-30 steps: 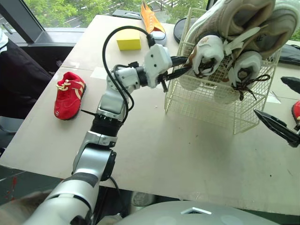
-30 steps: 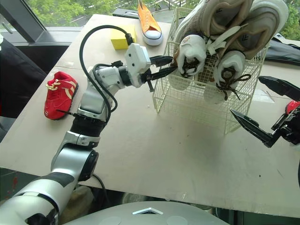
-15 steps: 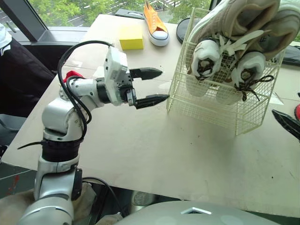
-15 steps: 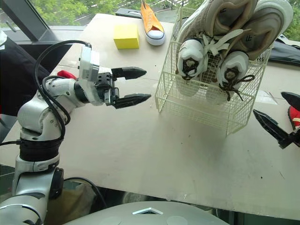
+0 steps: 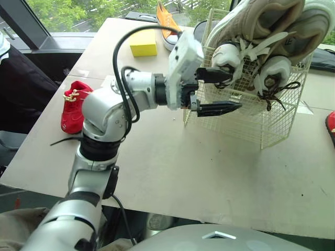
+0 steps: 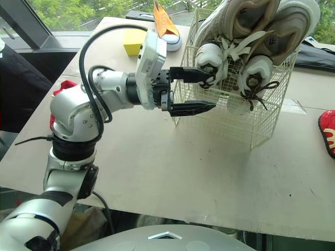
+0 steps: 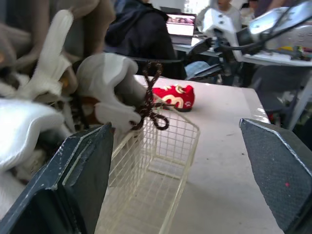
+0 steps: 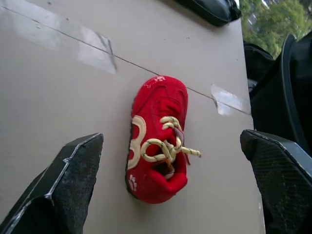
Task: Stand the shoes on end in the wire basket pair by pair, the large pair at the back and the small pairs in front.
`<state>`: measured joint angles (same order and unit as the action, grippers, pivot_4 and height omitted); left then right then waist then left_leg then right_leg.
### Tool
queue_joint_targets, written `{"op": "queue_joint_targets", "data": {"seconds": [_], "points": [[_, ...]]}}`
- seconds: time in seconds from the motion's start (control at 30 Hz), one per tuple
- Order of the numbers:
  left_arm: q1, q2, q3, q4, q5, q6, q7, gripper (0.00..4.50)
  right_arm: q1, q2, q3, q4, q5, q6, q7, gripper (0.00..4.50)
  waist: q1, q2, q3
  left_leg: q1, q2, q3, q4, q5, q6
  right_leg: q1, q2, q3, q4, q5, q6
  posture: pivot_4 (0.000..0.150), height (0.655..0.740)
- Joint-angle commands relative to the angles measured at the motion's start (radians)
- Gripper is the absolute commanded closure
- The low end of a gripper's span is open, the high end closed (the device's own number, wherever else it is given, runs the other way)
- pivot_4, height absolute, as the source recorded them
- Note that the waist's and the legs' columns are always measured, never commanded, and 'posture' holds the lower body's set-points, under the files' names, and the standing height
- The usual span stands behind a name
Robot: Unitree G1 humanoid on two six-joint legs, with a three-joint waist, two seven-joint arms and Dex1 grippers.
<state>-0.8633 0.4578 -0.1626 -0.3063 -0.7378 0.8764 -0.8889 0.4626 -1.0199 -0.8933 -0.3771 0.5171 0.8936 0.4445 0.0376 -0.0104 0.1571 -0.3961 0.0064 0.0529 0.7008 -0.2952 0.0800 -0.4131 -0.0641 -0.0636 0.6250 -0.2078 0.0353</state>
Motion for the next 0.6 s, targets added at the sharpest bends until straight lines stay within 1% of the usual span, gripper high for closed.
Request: {"op": "queue_joint_targets", "data": {"seconds": [0.03, 0.17, 0.3, 0.53, 0.6], "points": [[-0.047, -0.007, 0.0, 0.009, -0.056, 0.073, -0.025, 0.02, -0.052, -0.049, 0.067, 0.067, -0.035, 0.095, 0.011, 0.0, -0.001, 0.0, 0.0, 0.0, 0.0, 0.0, 0.0, 0.0, 0.0, 0.0, 0.0, 0.0, 0.0, 0.0, 0.0, 0.15, 0.74], [-0.085, -0.054, 0.004, 0.038, -0.073, 0.11, -0.007, 0.02, -0.15, -0.068, 0.139, 0.142, -0.033, 0.185, 0.02, 0.0, 0.001, 0.0, 0.001, -0.001, 0.0, 0.0, 0.0, 0.0, 0.0, -0.001, 0.001, 0.001, -0.001, 0.0, 0.001, 0.15, 0.74], [-0.079, -0.067, -0.005, 0.033, -0.046, 0.091, -0.005, 0.02, -0.225, -0.082, 0.218, 0.215, -0.08, 0.187, 0.01, 0.0, 0.0, 0.0, 0.001, -0.001, -0.001, 0.0, 0.0, 0.0, 0.0, 0.0, 0.001, 0.002, -0.001, 0.0, 0.001, 0.15, 0.74], [-0.056, -0.086, -0.005, 0.005, -0.045, 0.092, 0.014, 0.02, -0.32, -0.07, 0.313, 0.354, -0.156, 0.154, 0.008, 0.0, -0.001, 0.0, 0.0, -0.001, -0.001, 0.001, 0.0, 0.002, -0.004, 0.0, 0.001, 0.003, -0.001, 0.0, 0.001, 0.15, 0.74], [-0.049, -0.083, -0.004, 0.001, -0.046, 0.093, 0.013, 0.0, -0.342, -0.07, 0.347, 0.391, -0.172, 0.143, 0.018, 0.54, -0.002, 0.001, 0.0, -0.001, -0.001, 0.002, 0.0, 0.002, -0.004, 0.0, 0.001, 0.003, -0.001, 0.0, 0.002, 0.15, 0.74]]}}
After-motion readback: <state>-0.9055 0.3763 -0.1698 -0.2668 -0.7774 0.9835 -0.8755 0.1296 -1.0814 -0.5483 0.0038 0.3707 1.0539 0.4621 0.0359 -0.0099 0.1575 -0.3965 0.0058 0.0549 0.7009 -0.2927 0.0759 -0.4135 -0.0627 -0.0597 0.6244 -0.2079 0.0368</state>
